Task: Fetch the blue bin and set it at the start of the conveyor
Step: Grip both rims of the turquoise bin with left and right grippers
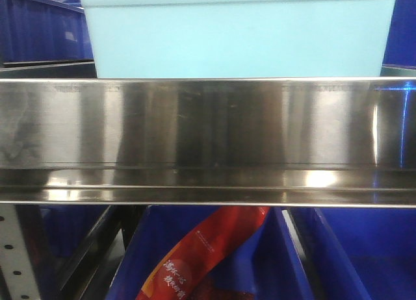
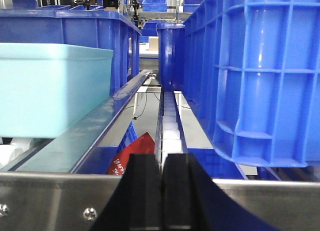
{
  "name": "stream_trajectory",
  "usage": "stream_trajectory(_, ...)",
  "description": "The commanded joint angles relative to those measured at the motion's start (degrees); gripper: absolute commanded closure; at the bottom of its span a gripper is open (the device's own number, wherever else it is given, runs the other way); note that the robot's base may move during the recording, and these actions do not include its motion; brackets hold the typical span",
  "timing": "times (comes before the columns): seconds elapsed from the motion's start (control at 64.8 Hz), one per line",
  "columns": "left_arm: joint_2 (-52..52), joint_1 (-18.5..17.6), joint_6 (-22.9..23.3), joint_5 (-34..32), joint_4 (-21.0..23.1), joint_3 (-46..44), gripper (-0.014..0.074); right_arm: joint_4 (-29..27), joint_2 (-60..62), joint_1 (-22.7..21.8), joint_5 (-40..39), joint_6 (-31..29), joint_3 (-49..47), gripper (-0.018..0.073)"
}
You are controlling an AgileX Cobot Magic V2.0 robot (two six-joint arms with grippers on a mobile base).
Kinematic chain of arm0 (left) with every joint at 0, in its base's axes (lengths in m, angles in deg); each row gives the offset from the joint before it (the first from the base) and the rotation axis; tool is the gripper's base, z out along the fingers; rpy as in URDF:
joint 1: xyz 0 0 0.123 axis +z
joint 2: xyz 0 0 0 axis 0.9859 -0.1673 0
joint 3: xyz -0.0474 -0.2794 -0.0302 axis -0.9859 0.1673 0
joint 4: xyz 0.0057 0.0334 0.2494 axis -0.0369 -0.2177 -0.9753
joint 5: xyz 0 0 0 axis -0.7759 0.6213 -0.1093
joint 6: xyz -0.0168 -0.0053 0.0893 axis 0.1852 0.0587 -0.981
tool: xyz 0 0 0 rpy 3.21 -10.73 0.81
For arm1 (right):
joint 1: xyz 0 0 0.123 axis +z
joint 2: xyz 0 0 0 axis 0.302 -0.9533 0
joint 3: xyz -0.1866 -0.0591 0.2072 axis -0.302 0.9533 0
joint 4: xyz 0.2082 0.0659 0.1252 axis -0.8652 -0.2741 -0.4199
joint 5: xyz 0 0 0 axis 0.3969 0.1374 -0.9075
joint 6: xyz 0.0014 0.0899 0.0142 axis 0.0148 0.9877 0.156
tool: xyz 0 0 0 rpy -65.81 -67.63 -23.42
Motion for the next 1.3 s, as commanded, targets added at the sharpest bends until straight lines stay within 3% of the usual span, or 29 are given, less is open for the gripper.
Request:
stream_trajectory(0.0,0.24,-0.16,-0.15,-0.72,0.14,-0.20,0.0707,-0.22,0.21,0.14,-1.11,-0.57,-0.02,0.0721)
stream_trajectory(0.617,0.24,-0.16,-0.15,-3.30,0.14,-0.20,0.0707,-0.22,0.21,0.08,-3.07,-0.57,-0.02,0.0721)
stream_trajectory(0.972,0.24,-0.16,-0.15,-10.99,0.34,-0.62,0.0707,-0.34,0.21,0.08,-4.44,-0.57,-3.08,0.0721)
stream_trajectory(1.095,0.24,-0.16,-0.15,-6.70,0.09,-7.82,0.0707,-0.34,0.21,0.08,5.42,-0.57,-13.73,0.0721)
stream_trajectory(1.188,-0.16,-0.16,-0.15,0.81,-0.03,-14.04,0.0694,-0.34,-0.52,0.08,12.07,-0.57,-20.71,0.0709)
stream_trajectory(1.281,-3.45,-0.16,-0.15,9.31,-0.03,-20.44,0.0604,-0.34,-3.54,0.08,15.97,-0.57,-26.29,0.0595)
